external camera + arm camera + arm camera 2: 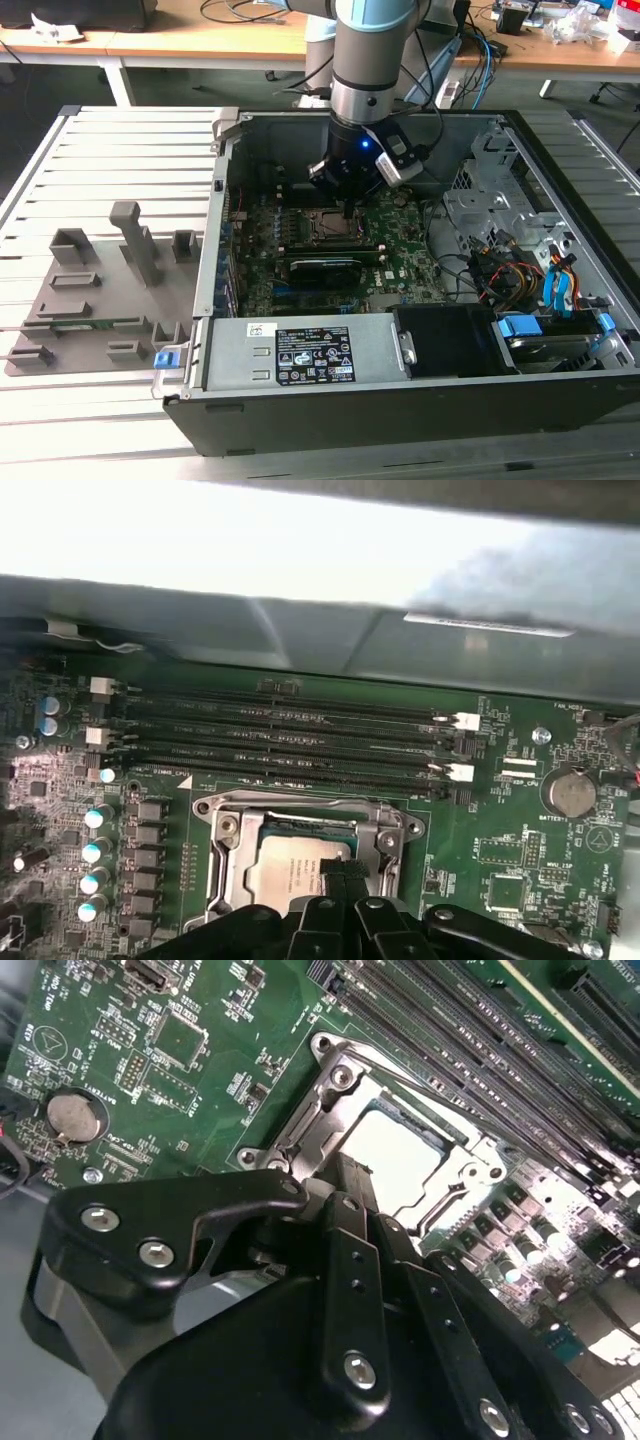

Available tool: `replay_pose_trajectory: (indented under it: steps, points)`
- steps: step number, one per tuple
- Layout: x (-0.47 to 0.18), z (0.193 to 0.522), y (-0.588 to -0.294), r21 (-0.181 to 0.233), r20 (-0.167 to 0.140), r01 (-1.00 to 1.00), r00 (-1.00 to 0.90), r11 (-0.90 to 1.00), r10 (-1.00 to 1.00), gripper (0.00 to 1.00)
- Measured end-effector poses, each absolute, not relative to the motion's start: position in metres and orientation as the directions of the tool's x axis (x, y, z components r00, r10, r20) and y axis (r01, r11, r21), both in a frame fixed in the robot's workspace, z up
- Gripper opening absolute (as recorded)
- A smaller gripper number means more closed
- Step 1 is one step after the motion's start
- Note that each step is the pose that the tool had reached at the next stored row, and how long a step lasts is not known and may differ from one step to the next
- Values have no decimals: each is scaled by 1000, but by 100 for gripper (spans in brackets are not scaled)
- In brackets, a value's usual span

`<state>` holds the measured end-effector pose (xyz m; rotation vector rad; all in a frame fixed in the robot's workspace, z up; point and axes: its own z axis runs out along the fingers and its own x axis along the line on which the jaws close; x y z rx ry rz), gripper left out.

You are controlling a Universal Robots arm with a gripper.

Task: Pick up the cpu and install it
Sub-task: 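Install the first cpu locking lever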

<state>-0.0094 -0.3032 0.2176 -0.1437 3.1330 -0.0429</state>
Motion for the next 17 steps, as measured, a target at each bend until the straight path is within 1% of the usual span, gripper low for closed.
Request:
replay_pose_trajectory:
  steps: [17]
  points:
    - [-9, 247, -303, -32, -3, -91, -996, 995, -92, 11]
